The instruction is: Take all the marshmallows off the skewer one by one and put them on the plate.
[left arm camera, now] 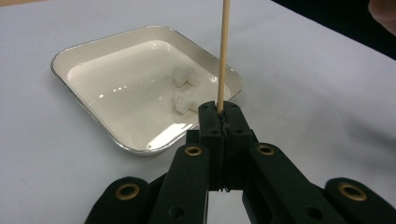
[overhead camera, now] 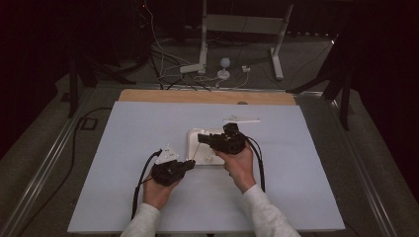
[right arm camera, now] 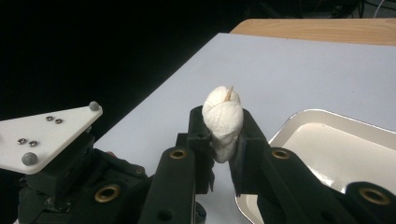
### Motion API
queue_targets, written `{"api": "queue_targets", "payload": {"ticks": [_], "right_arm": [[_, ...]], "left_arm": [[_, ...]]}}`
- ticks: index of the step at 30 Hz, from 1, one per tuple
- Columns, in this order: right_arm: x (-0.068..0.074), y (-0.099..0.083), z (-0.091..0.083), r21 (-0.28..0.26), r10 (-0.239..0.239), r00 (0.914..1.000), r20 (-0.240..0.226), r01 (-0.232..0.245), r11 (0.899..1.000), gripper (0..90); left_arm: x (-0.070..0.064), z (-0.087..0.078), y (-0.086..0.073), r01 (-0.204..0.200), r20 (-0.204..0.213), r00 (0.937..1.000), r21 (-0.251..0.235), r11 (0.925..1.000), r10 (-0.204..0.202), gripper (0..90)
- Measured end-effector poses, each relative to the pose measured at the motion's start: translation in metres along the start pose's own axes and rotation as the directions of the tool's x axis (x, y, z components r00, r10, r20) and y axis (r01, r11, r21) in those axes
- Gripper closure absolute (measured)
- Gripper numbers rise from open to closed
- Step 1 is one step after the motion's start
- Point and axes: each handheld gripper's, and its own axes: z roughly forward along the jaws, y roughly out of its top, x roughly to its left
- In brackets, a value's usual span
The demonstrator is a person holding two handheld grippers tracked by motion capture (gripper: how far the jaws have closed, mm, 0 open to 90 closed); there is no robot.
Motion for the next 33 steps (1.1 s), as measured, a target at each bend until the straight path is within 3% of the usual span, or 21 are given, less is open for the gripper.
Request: {"api": "queue_targets", "payload": {"ticks": [14, 17, 19, 21, 22, 33], "right_arm": [[0.004, 0.01, 0.001, -0.014, -0.013, 0.9997, 0.022, 0.014, 1.0, 80.3], [-0.002, 0.017, -0.012, -0.101, 0.026, 0.9993, 0.026, -0.023, 0.995, 81.3], [-0.004, 0.022, -0.018, -0.117, 0.034, 0.9992, 0.022, -0.031, 0.993, 81.3], [-0.006, 0.029, -0.027, -0.1, 0.009, 0.9994, 0.033, -0.005, 0.995, 81.2], [-0.007, 0.031, -0.031, -0.08, -0.025, 0.9979, 0.059, 0.029, 0.996, 81.2], [-0.017, 0.016, -0.016, 0.012, -0.066, 0.9913, 0.113, 0.066, 0.998, 80.3]], "left_arm": [[0.002, -0.002, 0.0, -0.004, 0.002, 1.0, -0.012, 0.9999, 0.004, 90.0], [0.003, 0.002, -0.006, -0.012, -0.029, 0.9995, 0.046, 0.9989, 0.013, 90.0], [0.008, 0.004, -0.011, 0.017, -0.026, 0.9995, 0.049, 0.9986, -0.016, 90.0], [0.01, 0.002, -0.01, 0.032, -0.016, 0.9994, 0.022, 0.9993, -0.031, 90.0], [0.01, 0.0, -0.008, 0.032, -0.019, 0.9993, 0.016, 0.9994, -0.031, 90.0], [0.012, -0.004, -0.006, 0.061, -0.018, 0.9979, -0.009, 0.9981, -0.062, 90.0]]}}
